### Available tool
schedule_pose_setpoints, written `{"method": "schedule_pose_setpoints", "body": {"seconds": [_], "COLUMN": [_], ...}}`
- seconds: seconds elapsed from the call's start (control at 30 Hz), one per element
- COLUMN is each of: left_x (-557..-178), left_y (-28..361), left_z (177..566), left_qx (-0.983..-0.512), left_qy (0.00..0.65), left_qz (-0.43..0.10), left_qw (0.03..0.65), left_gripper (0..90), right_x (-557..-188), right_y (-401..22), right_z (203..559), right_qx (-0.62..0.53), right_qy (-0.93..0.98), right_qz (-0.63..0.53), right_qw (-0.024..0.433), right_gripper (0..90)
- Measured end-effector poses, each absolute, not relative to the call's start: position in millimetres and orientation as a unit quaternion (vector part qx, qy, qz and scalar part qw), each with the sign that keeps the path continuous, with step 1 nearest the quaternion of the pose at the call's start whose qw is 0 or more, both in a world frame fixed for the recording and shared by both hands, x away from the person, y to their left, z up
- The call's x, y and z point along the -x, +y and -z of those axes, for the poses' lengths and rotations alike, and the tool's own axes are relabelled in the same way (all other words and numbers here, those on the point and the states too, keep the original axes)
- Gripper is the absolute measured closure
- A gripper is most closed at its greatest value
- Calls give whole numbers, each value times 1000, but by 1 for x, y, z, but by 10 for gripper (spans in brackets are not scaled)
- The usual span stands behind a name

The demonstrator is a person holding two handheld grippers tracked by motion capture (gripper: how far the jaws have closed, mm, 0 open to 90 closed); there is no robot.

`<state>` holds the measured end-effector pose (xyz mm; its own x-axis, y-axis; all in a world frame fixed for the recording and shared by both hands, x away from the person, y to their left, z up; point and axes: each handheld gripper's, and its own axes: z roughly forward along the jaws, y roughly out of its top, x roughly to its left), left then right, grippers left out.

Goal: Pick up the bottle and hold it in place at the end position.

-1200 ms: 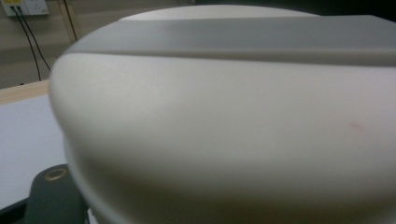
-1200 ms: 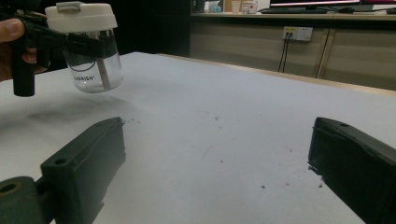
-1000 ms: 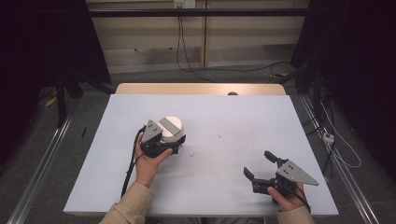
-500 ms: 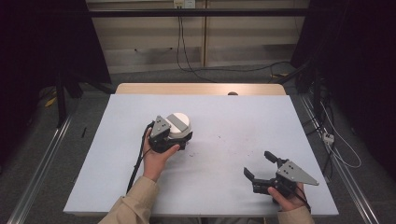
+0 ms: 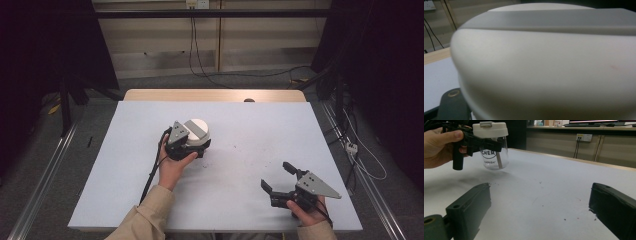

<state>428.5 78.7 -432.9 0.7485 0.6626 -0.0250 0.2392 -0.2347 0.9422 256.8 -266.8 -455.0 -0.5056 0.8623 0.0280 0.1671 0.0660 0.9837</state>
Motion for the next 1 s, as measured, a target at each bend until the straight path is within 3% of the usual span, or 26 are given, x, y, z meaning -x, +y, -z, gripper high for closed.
{"method": "schedule_pose_setpoints", "body": {"seconds": [1.0], "left_x": [-446], "left_y": [58], "left_z": [440], "left_qx": [-772], "left_qy": [296], "left_qz": [-191], "left_qw": [529], "left_gripper": [184], "right_x": [-257], "right_y": [-267], "right_z": [456], "right_qx": [-388], "right_qy": [662], "right_qz": [-562], "right_qw": [308], "right_gripper": [36]}}
